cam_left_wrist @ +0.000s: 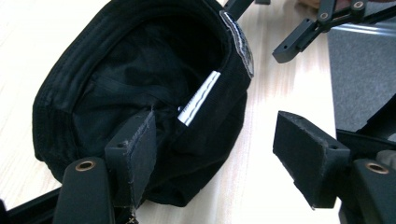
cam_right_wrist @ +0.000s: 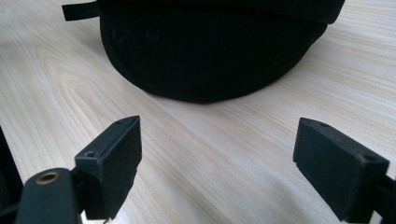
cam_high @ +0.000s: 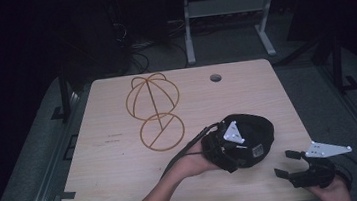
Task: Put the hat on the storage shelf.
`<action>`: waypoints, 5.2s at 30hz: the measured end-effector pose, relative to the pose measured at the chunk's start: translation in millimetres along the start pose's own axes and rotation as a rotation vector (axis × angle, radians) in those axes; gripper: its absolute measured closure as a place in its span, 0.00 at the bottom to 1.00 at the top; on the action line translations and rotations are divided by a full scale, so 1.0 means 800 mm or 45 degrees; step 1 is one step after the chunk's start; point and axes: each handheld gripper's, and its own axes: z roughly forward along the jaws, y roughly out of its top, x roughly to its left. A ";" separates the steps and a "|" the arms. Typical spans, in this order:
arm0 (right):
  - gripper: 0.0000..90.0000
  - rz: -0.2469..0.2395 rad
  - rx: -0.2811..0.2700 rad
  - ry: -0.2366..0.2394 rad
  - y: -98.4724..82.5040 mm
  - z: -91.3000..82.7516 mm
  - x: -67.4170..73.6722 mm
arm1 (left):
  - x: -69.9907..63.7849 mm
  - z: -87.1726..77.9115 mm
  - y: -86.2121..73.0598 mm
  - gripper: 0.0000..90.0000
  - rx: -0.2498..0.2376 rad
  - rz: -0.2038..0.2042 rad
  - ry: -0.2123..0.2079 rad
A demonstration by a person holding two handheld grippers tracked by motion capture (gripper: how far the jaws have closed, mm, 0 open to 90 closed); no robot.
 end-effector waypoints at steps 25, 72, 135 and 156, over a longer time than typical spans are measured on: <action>0.17 0.000 0.036 0.008 0.000 0.004 0.003 | 0.014 0.001 0.009 0.89 -0.026 0.027 -0.041; 0.40 -0.161 -0.355 0.145 0.091 0.006 0.057 | 0.026 -0.100 0.064 0.90 -0.307 -0.024 -0.106; 0.98 -0.144 -0.314 0.155 0.122 -0.052 0.016 | 0.033 -0.148 -0.039 0.67 -0.251 -0.122 0.051; 0.98 -0.196 -0.304 0.086 0.173 -0.084 0.006 | 0.019 -0.110 -0.127 0.55 -0.143 -0.187 0.056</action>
